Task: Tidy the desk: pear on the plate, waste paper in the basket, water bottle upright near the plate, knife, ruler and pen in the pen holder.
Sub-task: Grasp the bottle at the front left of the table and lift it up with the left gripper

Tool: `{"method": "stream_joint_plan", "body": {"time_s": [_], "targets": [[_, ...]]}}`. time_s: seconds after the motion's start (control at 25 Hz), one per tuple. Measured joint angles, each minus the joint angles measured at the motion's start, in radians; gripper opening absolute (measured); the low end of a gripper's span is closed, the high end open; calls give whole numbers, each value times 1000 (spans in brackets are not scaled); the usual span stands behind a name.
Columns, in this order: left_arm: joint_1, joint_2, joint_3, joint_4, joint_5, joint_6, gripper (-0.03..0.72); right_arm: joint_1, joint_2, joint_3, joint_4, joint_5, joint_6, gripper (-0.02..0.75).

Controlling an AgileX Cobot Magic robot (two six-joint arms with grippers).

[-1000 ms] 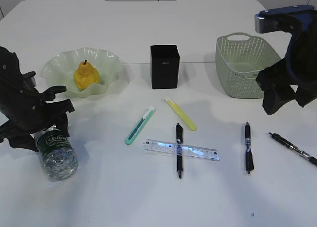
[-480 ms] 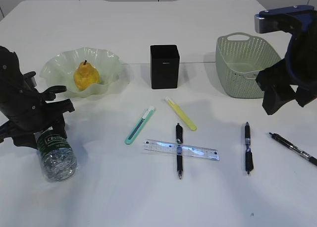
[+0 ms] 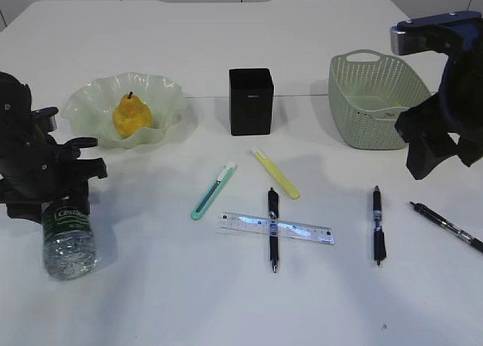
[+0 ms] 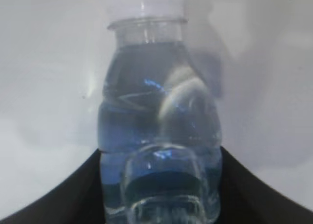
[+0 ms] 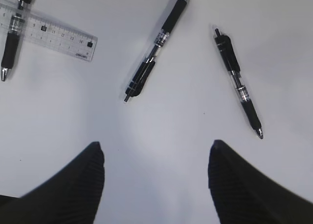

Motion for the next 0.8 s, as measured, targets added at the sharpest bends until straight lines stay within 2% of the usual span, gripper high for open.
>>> {"method": "stream_joint_plan", "body": {"time_s": [0.16,0.4,0.56,0.8], "targets": [[-2,-41,30,128,-5,2,403,0,0,0,0,0,0,494],[-2,-197,202,290,-132,2,403,0,0,0,0,0,0,494],[7,-285,294,316,-191,4,403,0,0,0,2,2,0,494],[13,-344,306,329,-195,4,403,0,0,0,10,4,2,494]]}}
